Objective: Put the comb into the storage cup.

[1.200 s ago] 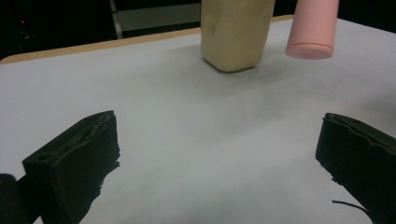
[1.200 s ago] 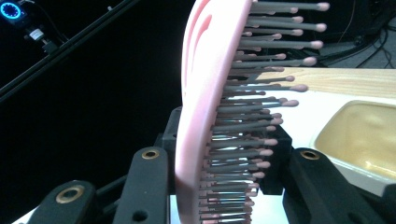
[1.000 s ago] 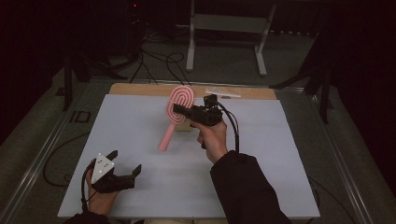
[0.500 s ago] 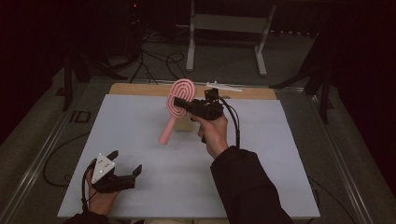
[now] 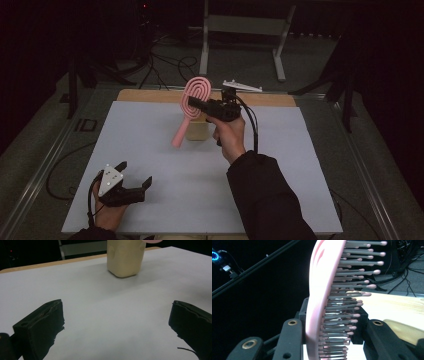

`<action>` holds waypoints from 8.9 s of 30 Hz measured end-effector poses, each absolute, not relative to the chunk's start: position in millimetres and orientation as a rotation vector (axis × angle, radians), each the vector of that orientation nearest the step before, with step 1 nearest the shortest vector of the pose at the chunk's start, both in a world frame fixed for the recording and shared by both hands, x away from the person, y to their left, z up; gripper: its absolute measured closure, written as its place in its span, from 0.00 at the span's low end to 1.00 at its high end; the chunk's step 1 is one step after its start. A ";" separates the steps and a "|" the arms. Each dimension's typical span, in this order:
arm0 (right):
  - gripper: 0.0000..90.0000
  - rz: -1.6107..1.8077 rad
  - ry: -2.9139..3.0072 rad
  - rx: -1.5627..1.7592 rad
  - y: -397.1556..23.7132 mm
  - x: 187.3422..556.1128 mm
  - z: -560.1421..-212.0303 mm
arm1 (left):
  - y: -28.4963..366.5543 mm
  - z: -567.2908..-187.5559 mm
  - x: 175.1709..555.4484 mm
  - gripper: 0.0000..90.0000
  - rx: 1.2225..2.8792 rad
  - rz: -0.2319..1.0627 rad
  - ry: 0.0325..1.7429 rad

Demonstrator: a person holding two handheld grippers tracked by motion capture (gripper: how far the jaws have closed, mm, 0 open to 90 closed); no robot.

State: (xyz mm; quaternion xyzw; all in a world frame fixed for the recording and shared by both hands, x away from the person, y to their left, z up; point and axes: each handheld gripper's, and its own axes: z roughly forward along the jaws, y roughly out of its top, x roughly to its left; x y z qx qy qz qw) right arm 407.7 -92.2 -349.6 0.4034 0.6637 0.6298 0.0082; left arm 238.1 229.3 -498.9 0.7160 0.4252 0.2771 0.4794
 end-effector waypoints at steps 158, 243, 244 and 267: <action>0.70 1.737 1.811 1.470 -98.5 467.4 -382.3 | 228.3 -498.6 237.1 0.01 1.740 0.667 1.034; 0.65 1.708 1.895 1.548 -89.4 471.1 -428.7 | 227.7 -499.2 237.6 0.01 1.749 0.668 1.033; 0.65 1.705 1.895 1.549 -89.8 471.3 -428.9 | 227.7 -499.2 237.6 0.01 1.748 0.668 1.034; 0.52 1.632 1.893 1.530 -96.9 474.5 -429.2 | 227.0 -499.9 237.9 0.01 1.752 0.666 1.035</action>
